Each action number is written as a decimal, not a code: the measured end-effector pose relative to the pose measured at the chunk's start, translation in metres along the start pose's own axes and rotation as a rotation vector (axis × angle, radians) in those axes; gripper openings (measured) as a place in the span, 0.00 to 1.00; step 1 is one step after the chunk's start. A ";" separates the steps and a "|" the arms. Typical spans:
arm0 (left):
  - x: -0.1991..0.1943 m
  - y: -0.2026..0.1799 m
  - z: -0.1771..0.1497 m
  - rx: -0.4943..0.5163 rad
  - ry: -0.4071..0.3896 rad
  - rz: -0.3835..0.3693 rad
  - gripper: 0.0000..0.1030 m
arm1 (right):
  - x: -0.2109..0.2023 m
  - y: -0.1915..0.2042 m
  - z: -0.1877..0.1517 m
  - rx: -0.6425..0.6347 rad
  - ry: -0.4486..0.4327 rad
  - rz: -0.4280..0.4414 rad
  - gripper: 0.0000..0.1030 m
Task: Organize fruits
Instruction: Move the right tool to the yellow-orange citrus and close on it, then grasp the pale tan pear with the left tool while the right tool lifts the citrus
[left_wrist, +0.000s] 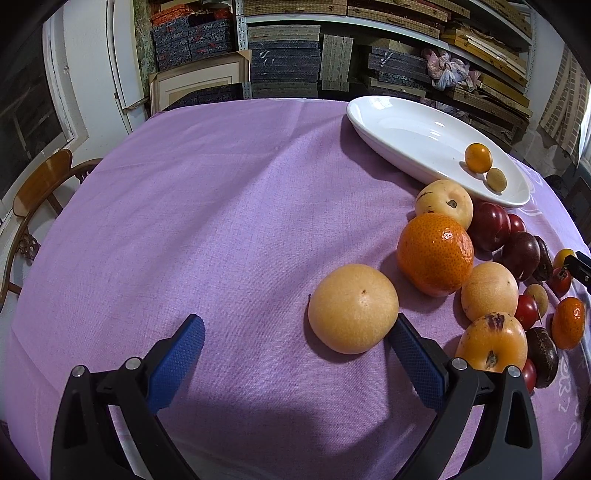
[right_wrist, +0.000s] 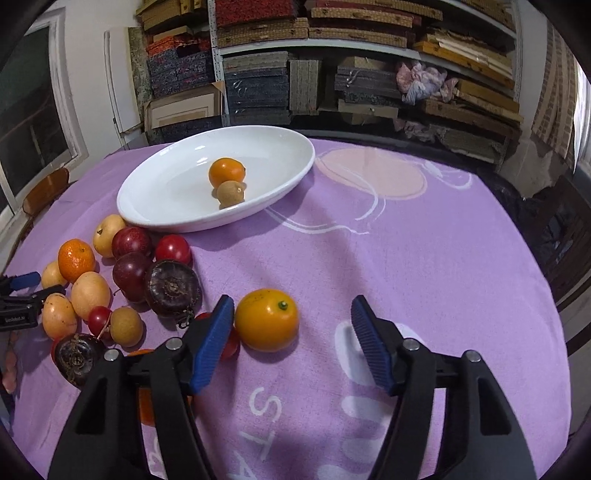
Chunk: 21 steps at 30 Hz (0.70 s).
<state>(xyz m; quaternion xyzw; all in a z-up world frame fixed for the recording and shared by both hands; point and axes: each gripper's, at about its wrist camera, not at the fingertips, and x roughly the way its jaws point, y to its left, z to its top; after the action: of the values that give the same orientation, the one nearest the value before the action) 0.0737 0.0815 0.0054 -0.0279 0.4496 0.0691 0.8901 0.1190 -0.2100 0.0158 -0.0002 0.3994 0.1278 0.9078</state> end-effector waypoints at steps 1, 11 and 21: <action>0.000 0.000 0.000 0.000 0.000 0.000 0.97 | 0.002 -0.002 -0.002 0.003 0.014 -0.002 0.47; 0.000 0.000 0.000 0.000 0.000 0.000 0.97 | 0.009 0.006 0.003 -0.028 0.028 -0.021 0.36; -0.007 -0.005 -0.002 0.023 -0.022 -0.078 0.97 | 0.008 0.005 0.001 -0.022 0.031 0.003 0.36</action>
<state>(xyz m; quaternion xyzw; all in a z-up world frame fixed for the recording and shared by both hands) 0.0688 0.0756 0.0104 -0.0343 0.4393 0.0293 0.8972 0.1239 -0.2033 0.0111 -0.0116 0.4122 0.1336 0.9012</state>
